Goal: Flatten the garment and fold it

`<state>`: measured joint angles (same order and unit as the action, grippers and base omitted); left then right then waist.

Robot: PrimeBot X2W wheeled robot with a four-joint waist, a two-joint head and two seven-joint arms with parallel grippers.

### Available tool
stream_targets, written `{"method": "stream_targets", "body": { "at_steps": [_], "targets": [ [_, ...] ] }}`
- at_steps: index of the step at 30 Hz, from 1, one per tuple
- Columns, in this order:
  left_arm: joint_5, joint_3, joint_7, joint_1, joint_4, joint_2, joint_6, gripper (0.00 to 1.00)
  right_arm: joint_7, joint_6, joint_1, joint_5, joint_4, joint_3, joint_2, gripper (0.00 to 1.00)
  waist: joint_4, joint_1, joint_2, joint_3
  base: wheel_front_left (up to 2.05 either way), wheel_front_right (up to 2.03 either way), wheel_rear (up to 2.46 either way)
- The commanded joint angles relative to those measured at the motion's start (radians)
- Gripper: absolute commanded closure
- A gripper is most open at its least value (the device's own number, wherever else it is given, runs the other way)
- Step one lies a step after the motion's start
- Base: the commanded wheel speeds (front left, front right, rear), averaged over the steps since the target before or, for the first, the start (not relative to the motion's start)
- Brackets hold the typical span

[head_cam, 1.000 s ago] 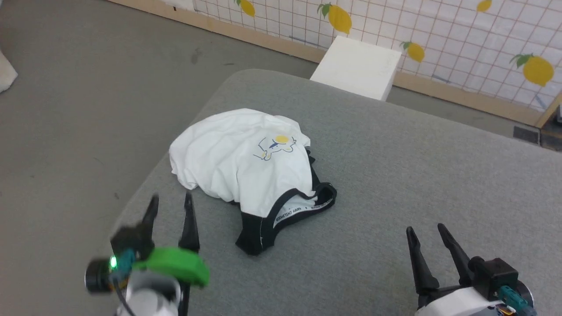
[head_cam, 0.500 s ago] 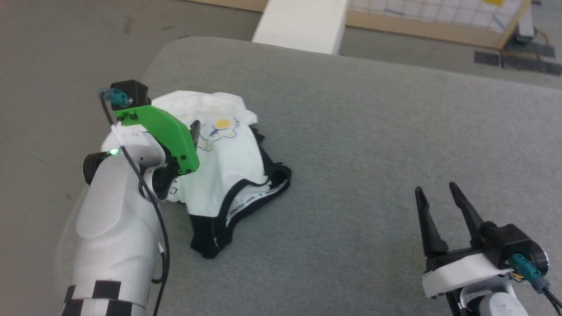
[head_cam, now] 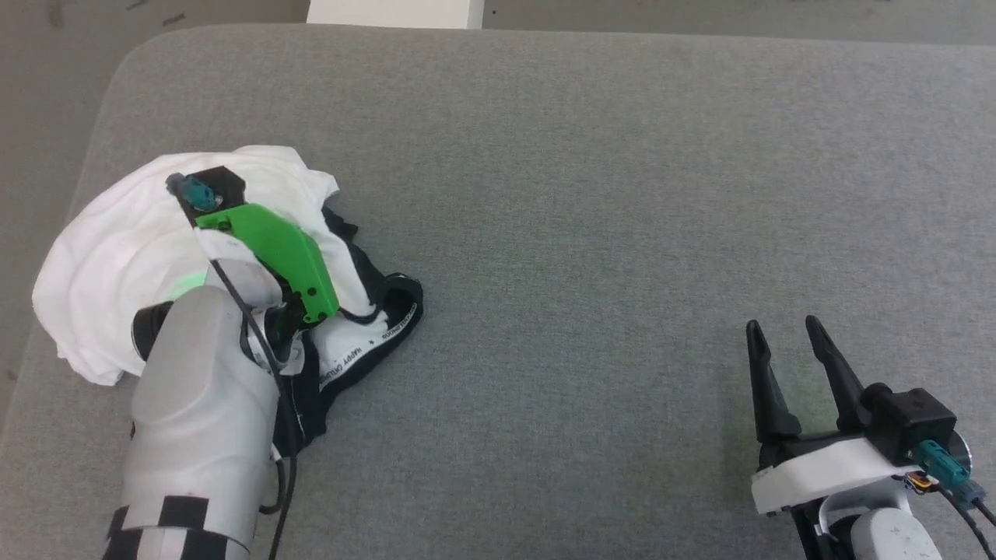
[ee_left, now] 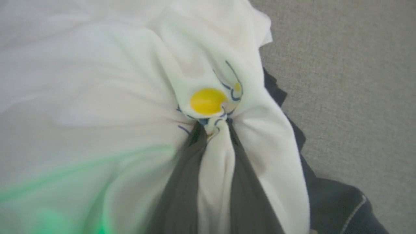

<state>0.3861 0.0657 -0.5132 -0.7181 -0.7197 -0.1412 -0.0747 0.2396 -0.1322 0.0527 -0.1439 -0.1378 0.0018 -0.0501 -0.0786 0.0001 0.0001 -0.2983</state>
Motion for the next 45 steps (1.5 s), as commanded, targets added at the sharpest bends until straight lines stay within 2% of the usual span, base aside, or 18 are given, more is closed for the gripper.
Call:
{"method": "stream_targets", "body": {
  "at_steps": [1,6,7,8,11,12,16,20,24,27,28,29,30,35,39,43,45],
  "targets": [
    [-0.008,0.006,0.043,0.025,-0.002,0.01,0.016,1.0,0.011,0.002,0.021,-0.017,-0.01,0.002,0.0,0.0,0.0,-0.0001,-0.0001,0.024,0.0,0.0,0.0],
    [-0.017,0.022,0.2,-0.056,0.058,0.005,0.084,1.0,0.018,0.002,0.025,-0.038,-0.042,0.017,0.0,0.0,0.016,-0.0001,-0.0001,0.078,0.0,0.0,0.0],
    [-0.019,0.032,0.224,-0.079,0.076,0.007,0.106,1.0,0.018,0.002,0.026,-0.042,-0.049,0.019,0.0,0.0,0.026,-0.0001,-0.0001,0.091,0.0,0.0,0.0],
    [-0.008,0.056,0.275,-0.143,0.138,0.024,0.152,1.0,0.02,0.002,0.022,-0.053,-0.064,0.023,0.0,0.0,0.061,-0.0001,-0.0001,0.122,0.0,0.0,0.0],
    [0.026,0.099,0.286,-0.18,0.197,0.053,0.182,1.0,0.021,0.002,0.014,-0.056,-0.077,0.015,0.0,0.0,0.093,-0.0001,-0.0001,0.145,0.0,0.0,0.0],
    [0.102,0.167,0.257,-0.178,0.261,0.079,0.198,1.0,0.022,0.002,0.008,-0.06,-0.075,-0.002,0.0,0.0,0.129,-0.0001,-0.0001,0.154,0.0,0.0,0.0],
    [0.223,0.274,0.211,-0.106,0.322,0.089,0.204,1.0,0.022,0.002,-0.003,-0.064,-0.069,-0.02,0.0,0.0,0.173,-0.0001,-0.0001,0.156,0.0,0.0,0.0],
    [0.328,0.386,0.153,0.027,0.325,0.09,0.201,1.0,0.022,0.002,-0.014,-0.072,-0.069,-0.027,0.0,0.0,0.21,-0.0001,-0.0001,0.155,0.0,0.0,0.0],
    [0.322,0.486,0.088,0.135,0.25,0.091,0.171,1.0,0.022,0.002,-0.027,-0.08,-0.066,-0.032,0.0,0.0,0.225,-0.0001,-0.0001,0.152,0.0,0.0,0.0],
    [0.306,0.523,0.054,0.188,0.185,0.087,0.149,1.0,0.022,0.002,-0.032,-0.086,-0.066,-0.03,0.0,0.0,0.229,-0.0001,-0.0001,0.15,0.0,0.0,0.0],
    [0.308,0.533,0.038,0.204,0.165,0.086,0.146,0.79,0.022,0.002,-0.033,-0.089,-0.066,-0.03,0.0,0.0,0.229,-0.0001,-0.0001,0.15,0.0,0.0,0.0],
    [0.316,0.532,0.031,0.214,0.155,0.086,0.143,0.11,0.022,0.002,-0.034,-0.091,-0.067,-0.03,0.0,0.0,0.228,-0.0001,-0.0001,0.151,0.0,0.0,0.0],
    [0.325,0.531,0.028,0.223,0.152,0.087,0.14,0.0,0.022,0.002,-0.035,-0.093,-0.067,-0.029,0.0,0.0,0.227,-0.0001,-0.0001,0.153,0.0,0.0,0.0],
    [0.437,0.469,0.074,0.24,0.242,0.089,0.152,0.0,0.022,0.002,-0.044,-0.102,-0.07,-0.028,0.0,0.0,0.205,-0.0001,-0.0001,0.169,0.0,0.0,0.0],
    [0.527,0.36,0.203,0.245,0.371,0.09,0.138,0.0,0.022,0.002,-0.046,-0.099,-0.071,-0.022,0.0,0.0,0.181,-0.0001,-0.0001,0.183,0.0,0.0,0.0],
    [0.504,0.256,0.388,0.27,0.465,0.061,0.124,0.0,0.022,0.002,-0.045,-0.099,-0.076,-0.02,0.0,0.0,0.162,-0.0001,-0.0001,0.198,0.0,0.0,0.0],
    [0.451,0.214,0.485,0.299,0.486,0.019,0.103,0.0,0.022,0.002,-0.045,-0.1,-0.079,-0.018,0.0,0.0,0.154,-0.0001,-0.0001,0.206,0.0,0.0,0.0]
  ]
}}
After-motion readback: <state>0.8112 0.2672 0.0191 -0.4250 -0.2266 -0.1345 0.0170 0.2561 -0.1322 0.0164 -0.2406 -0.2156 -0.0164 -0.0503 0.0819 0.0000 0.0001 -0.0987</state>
